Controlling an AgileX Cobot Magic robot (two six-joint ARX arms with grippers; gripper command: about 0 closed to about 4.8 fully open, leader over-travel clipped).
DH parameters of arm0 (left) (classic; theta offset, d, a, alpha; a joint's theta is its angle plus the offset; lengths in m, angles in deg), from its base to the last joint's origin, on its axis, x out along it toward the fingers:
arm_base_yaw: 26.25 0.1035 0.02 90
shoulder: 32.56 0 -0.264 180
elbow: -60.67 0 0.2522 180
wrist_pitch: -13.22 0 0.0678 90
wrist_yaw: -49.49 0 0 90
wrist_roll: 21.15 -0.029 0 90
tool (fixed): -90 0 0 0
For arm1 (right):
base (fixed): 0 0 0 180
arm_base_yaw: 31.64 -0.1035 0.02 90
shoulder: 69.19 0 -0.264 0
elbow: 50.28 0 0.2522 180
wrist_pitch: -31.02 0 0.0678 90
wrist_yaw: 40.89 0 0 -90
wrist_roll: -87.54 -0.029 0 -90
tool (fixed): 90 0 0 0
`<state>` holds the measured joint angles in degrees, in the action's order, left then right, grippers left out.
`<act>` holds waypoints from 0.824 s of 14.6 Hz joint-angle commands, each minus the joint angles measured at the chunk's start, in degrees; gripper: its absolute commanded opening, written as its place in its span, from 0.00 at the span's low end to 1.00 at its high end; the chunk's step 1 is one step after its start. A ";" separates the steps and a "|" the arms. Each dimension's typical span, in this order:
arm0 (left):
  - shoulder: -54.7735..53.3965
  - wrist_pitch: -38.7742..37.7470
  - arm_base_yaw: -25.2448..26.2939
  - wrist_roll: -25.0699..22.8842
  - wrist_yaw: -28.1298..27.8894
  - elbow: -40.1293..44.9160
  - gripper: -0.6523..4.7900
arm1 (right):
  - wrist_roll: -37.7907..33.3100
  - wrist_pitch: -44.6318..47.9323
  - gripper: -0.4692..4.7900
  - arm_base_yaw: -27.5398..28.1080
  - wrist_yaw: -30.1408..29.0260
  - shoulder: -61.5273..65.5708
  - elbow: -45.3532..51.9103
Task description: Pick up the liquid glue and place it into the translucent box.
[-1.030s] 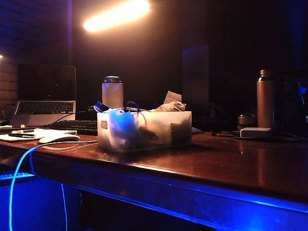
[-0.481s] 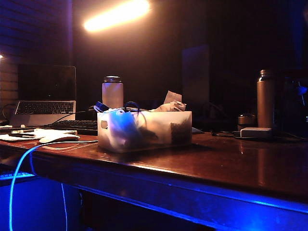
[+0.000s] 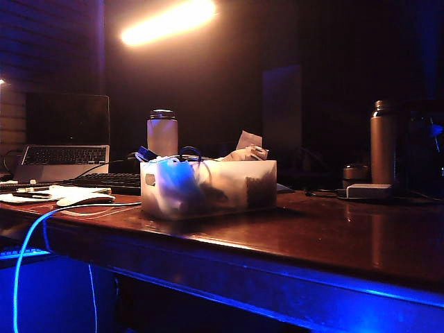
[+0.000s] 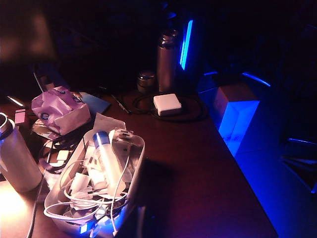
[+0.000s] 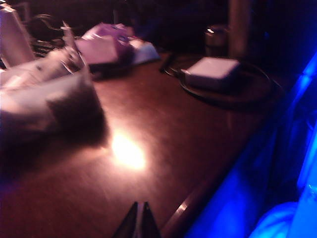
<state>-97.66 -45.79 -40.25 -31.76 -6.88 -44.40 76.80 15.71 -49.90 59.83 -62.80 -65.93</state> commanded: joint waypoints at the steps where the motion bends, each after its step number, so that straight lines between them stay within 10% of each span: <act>1: 0.17 0.37 -0.07 0.04 0.26 -0.28 0.11 | 0.26 -1.22 0.08 -0.04 0.74 -4.79 1.53; 12: 0.15 -0.11 -0.07 0.09 0.22 -0.26 0.11 | 0.37 -7.21 0.08 -0.04 -0.33 -6.27 1.51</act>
<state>-97.64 -46.29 -40.25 -31.76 -6.88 -44.40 77.08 8.13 -49.92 59.46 -69.01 -64.62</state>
